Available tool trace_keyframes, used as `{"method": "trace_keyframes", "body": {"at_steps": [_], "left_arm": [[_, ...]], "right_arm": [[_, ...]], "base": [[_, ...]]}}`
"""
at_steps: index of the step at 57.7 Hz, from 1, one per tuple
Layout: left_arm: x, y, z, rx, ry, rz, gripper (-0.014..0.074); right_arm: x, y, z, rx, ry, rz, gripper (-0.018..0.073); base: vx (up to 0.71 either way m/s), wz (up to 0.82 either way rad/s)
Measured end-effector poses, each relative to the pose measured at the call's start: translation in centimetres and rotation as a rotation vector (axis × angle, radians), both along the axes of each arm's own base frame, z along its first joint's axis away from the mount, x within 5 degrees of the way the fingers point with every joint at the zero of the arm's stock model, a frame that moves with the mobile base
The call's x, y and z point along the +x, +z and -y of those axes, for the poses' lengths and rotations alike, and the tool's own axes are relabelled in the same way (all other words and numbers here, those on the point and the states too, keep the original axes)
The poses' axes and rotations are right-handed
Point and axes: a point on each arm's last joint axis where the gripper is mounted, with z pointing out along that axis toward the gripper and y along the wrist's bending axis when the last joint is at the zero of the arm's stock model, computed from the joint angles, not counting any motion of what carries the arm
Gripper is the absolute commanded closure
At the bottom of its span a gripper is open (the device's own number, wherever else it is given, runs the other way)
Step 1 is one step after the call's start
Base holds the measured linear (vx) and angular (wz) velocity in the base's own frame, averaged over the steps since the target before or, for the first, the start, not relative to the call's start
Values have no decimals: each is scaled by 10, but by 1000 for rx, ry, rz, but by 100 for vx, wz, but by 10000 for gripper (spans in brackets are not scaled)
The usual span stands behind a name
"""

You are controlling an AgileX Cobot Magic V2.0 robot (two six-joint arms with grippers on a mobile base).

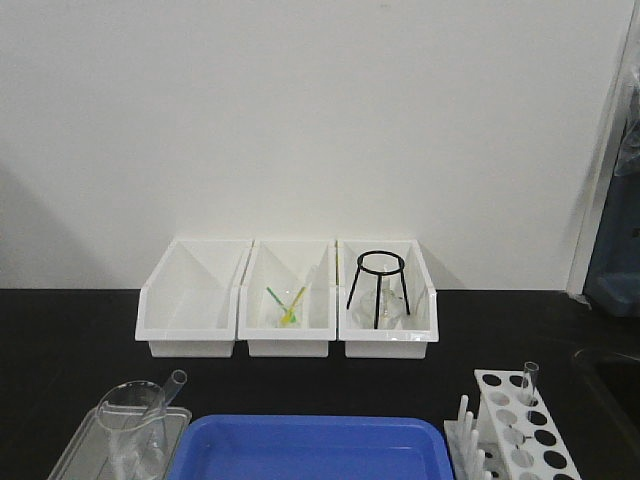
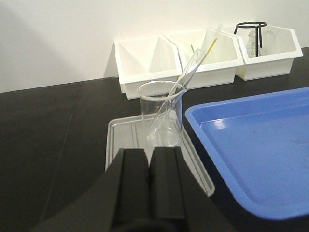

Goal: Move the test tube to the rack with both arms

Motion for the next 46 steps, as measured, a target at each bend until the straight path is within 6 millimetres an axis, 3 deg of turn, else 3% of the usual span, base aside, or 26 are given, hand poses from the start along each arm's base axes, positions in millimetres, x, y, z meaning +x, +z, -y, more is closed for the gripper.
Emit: {"method": "trace_keyframes", "body": {"at_steps": [46], "left_arm": [[0,0,0,0,0,0,603]], "right_arm": [[0,0,0,0,0,0,570]], "base": [[4,-2]]}}
